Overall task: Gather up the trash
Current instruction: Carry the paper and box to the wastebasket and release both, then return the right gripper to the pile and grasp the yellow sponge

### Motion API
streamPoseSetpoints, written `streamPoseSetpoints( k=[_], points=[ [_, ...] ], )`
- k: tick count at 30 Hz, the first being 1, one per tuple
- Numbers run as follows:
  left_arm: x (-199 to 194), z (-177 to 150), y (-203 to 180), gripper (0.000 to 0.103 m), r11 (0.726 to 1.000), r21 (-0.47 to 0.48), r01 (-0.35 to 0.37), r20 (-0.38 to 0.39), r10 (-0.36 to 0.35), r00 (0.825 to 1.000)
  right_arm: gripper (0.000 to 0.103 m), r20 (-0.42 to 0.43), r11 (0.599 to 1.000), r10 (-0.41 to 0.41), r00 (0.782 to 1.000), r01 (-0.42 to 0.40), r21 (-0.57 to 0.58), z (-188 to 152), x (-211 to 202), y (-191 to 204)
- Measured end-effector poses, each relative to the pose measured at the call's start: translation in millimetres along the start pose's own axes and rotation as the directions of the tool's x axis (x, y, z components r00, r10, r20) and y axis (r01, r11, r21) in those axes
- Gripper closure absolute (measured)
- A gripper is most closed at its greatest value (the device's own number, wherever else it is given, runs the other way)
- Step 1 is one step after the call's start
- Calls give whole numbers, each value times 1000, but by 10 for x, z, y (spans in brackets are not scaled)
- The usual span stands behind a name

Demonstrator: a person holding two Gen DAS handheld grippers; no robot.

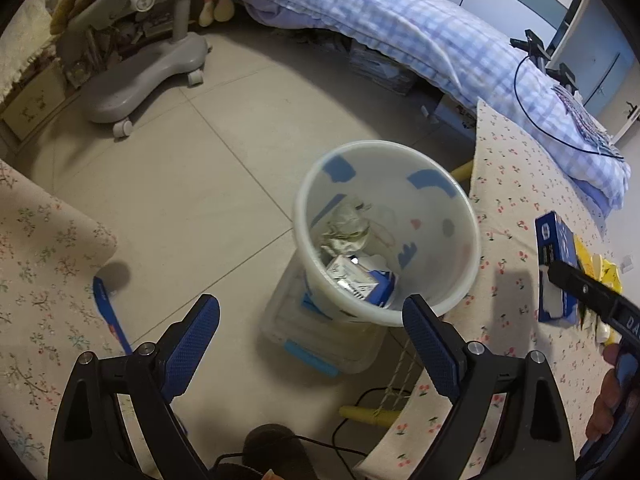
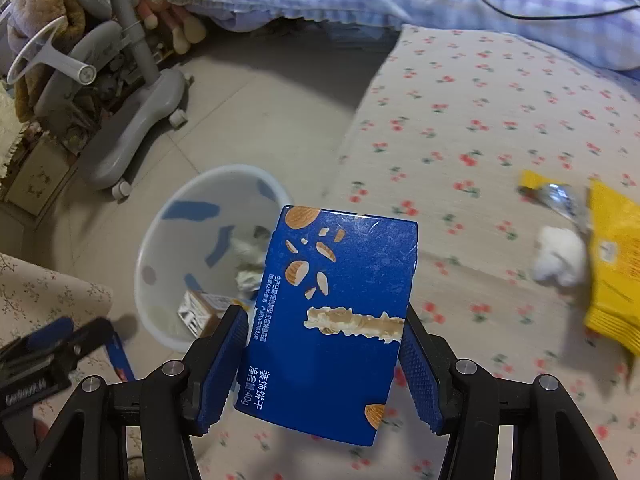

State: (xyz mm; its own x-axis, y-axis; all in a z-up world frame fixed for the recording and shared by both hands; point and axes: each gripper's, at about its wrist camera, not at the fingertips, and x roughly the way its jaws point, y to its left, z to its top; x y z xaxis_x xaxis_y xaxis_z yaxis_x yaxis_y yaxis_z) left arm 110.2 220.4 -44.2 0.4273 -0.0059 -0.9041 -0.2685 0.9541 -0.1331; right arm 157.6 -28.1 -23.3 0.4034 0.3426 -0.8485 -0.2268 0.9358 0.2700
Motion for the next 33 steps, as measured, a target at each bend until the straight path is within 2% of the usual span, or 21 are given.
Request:
streamPoseSetpoints(
  k=[8, 16, 17, 18, 20, 26, 33],
  points=[
    [16, -17, 217, 9, 996, 2, -91, -6, 91, 996, 39, 10, 998, 49, 999, -48, -35, 113, 268, 310],
    [52, -5, 343, 9, 996, -32, -85, -24, 84, 996, 38, 32, 994, 100, 994, -99, -54, 148, 432, 507],
    [50, -6, 347, 9, 996, -31, -87, -22, 86, 996, 34, 34, 993, 110, 993, -108, -47, 152, 438, 514],
    [48, -2, 352, 9, 996, -31, -86, -22, 86, 996, 26, 32, 993, 113, 993, -112, -38, 158, 443, 518],
    [43, 0, 355, 9, 996, -34, -82, -23, 81, 996, 24, 43, 992, 123, 991, -122, -29, 163, 417, 520],
    [30, 9, 366, 9, 997, -42, -72, -24, 71, 997, 24, 55, 997, 67, 996, -64, -49, 143, 282, 471],
    [7, 21, 211, 9, 999, -28, -26, -32, 25, 999, 24, 70, 999, -5, 998, 8, -39, 90, -14, 145]
  ],
)
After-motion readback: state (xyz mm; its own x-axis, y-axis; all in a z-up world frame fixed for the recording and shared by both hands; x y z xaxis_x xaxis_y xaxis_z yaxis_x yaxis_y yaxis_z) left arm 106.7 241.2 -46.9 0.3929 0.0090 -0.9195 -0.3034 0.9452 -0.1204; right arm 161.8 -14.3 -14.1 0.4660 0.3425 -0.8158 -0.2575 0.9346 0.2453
